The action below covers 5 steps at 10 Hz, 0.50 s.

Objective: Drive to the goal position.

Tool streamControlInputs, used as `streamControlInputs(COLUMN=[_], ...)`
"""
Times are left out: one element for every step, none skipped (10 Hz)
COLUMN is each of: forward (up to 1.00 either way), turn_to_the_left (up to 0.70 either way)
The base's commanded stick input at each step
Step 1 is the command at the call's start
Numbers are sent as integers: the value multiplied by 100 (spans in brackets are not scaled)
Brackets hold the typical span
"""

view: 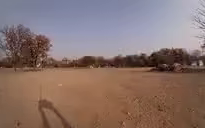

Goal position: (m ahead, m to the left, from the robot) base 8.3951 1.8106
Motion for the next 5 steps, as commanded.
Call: streamControlInputs(forward=[70,70,70,70,70], turn_to_the_left=[0,0,0,0,0])
